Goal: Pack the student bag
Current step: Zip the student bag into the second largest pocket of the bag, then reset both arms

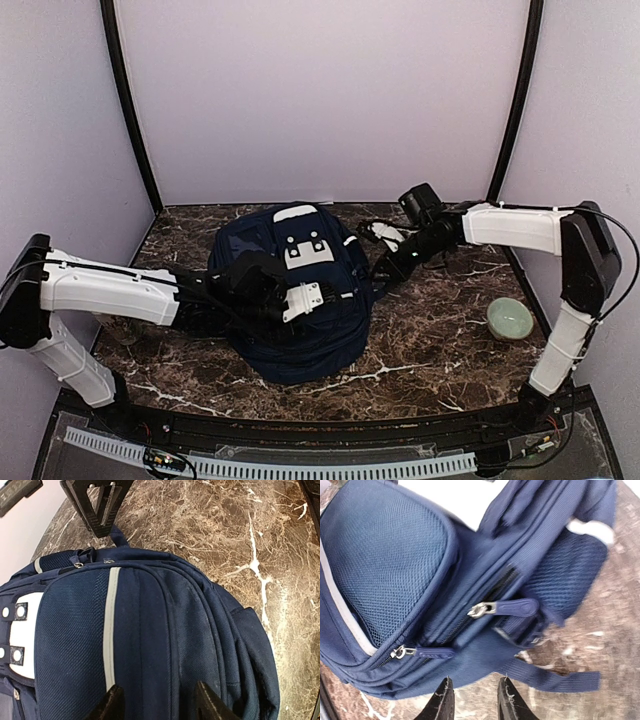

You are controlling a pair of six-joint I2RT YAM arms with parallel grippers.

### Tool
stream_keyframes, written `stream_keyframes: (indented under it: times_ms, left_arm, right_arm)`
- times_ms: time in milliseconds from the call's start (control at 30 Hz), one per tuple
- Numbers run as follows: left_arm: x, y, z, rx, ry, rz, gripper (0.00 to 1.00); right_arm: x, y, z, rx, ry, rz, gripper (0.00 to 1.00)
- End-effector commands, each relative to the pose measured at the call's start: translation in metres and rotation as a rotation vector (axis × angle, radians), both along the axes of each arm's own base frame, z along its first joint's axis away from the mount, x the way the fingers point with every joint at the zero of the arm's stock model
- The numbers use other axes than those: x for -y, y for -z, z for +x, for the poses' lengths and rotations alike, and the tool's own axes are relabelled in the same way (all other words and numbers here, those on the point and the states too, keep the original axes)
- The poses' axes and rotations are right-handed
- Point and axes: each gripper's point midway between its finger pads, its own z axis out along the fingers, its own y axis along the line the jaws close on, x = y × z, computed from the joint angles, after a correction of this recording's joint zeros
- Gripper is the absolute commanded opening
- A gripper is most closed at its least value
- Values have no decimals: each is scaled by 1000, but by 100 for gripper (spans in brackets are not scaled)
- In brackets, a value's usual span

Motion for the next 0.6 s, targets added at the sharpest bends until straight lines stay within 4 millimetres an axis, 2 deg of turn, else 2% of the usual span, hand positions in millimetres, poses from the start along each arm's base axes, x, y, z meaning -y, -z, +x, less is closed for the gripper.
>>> stream_keyframes:
  times_ms: [0, 167, 200, 300, 367, 433, 500, 567]
  left_arm:
    - [-6, -35, 0, 30, -24, -41, 52]
    - [-20, -63, 8, 108, -57, -36, 58]
    - [-24, -68, 11, 125, -67, -36, 59]
    - [-40, -89, 31, 195, -147, -55, 65]
    - [-53, -114, 50, 225, -244, -110, 75]
    - [-63, -151, 67, 251, -315, -184, 80]
    - [-77, -181, 81, 291, -387, -240, 84]
    - [-90, -205, 93, 333, -452, -282, 88]
  right_arm:
    - [7, -35, 11, 119, 43, 20, 32]
    - [26, -70, 23, 212, 110, 27, 41]
    - [32, -88, 25, 253, 130, 40, 43]
    - [54, -120, 37, 339, 209, 39, 49]
    - [71, -145, 46, 400, 282, 57, 53]
    - [90, -174, 53, 468, 360, 102, 61]
    - [110, -200, 60, 533, 461, 132, 70]
    - [138, -225, 70, 594, 620, 168, 85]
